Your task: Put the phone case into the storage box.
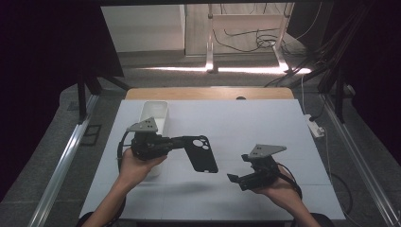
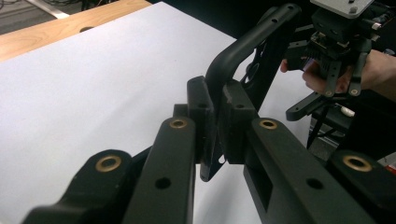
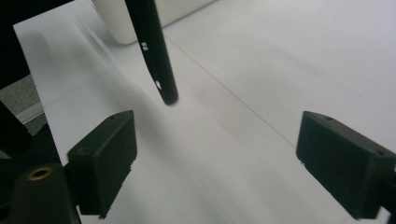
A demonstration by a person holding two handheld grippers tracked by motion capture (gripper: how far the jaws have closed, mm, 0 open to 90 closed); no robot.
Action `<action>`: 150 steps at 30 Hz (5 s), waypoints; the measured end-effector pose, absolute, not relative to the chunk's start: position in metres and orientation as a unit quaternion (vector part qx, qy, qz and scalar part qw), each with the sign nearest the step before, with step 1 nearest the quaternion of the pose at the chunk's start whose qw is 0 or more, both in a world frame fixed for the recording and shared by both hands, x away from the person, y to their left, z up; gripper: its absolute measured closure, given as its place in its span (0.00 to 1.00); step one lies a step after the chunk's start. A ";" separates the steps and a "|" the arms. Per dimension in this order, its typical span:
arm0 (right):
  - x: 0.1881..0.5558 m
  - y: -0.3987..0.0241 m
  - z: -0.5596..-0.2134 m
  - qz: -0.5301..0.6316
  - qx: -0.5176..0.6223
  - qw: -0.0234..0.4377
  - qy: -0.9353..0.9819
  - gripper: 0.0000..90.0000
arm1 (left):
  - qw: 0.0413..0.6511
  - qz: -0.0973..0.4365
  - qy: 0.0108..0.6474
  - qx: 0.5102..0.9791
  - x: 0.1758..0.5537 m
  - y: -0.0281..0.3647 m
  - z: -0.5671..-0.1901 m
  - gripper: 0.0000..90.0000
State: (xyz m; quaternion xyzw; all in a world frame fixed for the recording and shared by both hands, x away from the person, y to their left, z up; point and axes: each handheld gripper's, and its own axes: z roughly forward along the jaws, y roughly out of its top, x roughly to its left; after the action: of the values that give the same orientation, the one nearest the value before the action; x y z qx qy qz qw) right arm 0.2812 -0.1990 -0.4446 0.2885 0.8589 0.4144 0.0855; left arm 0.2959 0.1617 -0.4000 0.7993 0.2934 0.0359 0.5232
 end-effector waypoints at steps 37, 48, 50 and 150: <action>0.270 -0.271 -0.449 0.388 0.358 0.133 0.839 0.00 | 0.510 0.076 0.322 0.794 0.307 0.214 -0.373 0.93; 0.263 -0.293 -0.452 0.376 0.393 0.149 0.826 0.00 | 0.502 0.090 0.331 0.794 0.308 0.230 -0.362 0.93; 0.261 -0.298 -0.452 0.374 0.398 0.151 0.824 0.00 | 0.501 0.093 0.333 0.793 0.308 0.232 -0.361 0.93; 0.252 -0.328 -0.453 0.388 0.449 0.162 0.788 0.01 | 0.413 0.180 0.403 0.797 0.379 0.294 -0.396 0.93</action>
State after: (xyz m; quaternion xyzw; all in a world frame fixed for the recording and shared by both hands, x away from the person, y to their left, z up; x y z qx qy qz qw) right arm 0.2515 -0.3276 -0.4525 0.4491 0.7885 0.3879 0.1616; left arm 0.3787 0.2942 -0.3957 0.7967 0.4031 0.1802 0.4128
